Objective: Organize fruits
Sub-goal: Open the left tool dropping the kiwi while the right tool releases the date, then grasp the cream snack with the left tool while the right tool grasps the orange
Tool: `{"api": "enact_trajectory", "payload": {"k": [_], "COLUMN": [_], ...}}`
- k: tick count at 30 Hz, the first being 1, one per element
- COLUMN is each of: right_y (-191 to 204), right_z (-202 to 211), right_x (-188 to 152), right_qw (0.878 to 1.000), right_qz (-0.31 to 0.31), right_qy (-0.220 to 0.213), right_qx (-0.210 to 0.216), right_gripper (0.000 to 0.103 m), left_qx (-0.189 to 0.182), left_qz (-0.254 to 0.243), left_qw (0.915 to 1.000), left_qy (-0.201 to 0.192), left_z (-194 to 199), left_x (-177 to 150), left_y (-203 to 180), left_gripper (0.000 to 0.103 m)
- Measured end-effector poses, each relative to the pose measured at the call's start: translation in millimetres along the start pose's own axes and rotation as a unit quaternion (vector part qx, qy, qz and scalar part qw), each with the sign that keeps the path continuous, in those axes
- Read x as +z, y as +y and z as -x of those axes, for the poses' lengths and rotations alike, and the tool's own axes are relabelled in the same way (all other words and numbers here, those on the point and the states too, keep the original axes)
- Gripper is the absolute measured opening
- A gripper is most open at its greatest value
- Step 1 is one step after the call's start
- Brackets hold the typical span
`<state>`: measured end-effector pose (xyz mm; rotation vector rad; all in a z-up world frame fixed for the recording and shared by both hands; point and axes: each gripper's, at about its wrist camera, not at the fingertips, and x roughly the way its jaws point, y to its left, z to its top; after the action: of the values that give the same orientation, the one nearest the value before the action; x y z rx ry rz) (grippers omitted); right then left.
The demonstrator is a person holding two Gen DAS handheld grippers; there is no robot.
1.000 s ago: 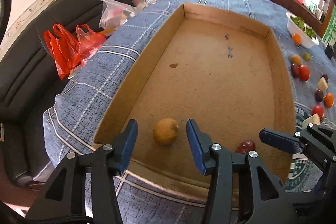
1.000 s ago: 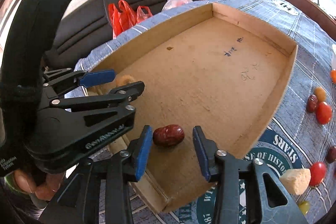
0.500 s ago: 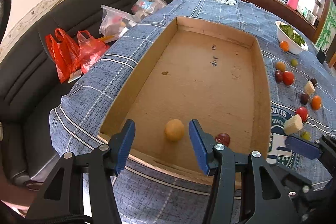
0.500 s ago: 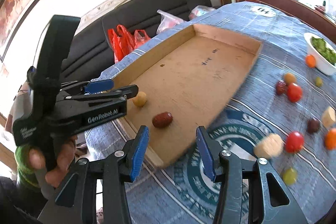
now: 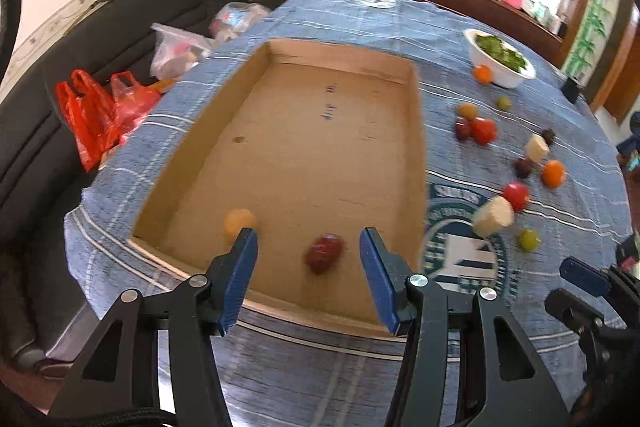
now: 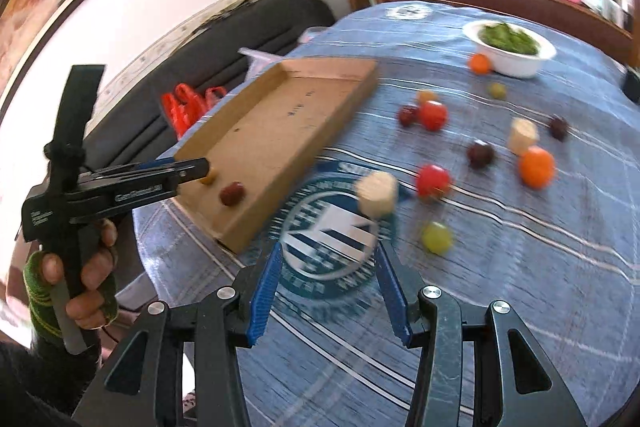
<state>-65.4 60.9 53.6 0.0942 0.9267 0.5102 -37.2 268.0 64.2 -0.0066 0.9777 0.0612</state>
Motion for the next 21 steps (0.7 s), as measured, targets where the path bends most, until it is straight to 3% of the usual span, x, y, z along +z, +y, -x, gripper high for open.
{"api": "enact_trajectory", "payload": {"k": [11,21], "right_y": [-50,-81], "right_z": [29,38], "right_x": [-24,-28], "right_qw": [0.998,0.994], "right_qz": [-0.054,-0.086], "right_qy": [-0.019,-0.034], "right_qx": [-0.035,-0.056], "right_gripper": [0.050,0.050], "left_qx": [-0.051,-0.075], "left_qz": [-0.055,-0.091], "left_qw": [0.9971,0.9928], "left_qy": [0.010,0.023], "left_z": [7,1], "left_x": [-11,-15], "left_y": [-59,-97], "left_gripper": [0.052,0.052]}}
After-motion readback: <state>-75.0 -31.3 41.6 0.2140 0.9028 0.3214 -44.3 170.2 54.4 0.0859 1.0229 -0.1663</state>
